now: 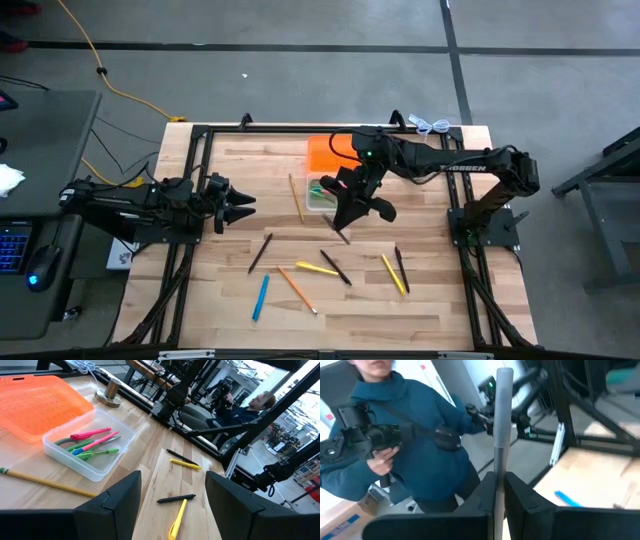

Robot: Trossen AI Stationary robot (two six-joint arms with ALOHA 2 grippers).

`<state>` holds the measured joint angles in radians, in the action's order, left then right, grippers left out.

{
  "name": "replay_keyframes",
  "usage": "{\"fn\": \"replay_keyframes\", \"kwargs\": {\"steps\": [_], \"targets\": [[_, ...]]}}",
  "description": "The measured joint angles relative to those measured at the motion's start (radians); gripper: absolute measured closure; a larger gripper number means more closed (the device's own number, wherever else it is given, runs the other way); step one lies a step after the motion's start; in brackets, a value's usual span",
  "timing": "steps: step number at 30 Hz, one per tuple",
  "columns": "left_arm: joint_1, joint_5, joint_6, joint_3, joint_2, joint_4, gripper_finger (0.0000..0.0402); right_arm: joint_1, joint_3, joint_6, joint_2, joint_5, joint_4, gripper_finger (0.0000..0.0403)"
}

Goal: Pick & place school supplies into a supply box
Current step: Put the gray pen into the supply box

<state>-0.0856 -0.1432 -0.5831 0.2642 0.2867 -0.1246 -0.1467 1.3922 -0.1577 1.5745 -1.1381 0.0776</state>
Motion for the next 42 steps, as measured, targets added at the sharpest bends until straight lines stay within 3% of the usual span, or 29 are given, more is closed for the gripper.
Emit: {"fn": "replay_keyframes", "kwargs": {"steps": [15,26,32,42], "targets": [[0.000,-0.006,0.000,0.000,0.000,0.000,0.0151,0.060,0.000,-0.137,0.000,-0.062,-0.353,0.0397],[0.000,-0.010,0.001,0.000,0.000,0.000,0.0151,0.064,0.000,-0.156,0.000,-0.054,-0.367,0.0398],[0.000,-0.010,0.001,0.000,0.000,0.000,0.0151,0.064,0.000,-0.148,0.000,0.042,-0.289,0.0397],[0.000,-0.009,-0.002,0.000,0.000,0.000,0.0151,0.064,0.000,0.046,0.000,0.380,0.037,0.0399]]}}
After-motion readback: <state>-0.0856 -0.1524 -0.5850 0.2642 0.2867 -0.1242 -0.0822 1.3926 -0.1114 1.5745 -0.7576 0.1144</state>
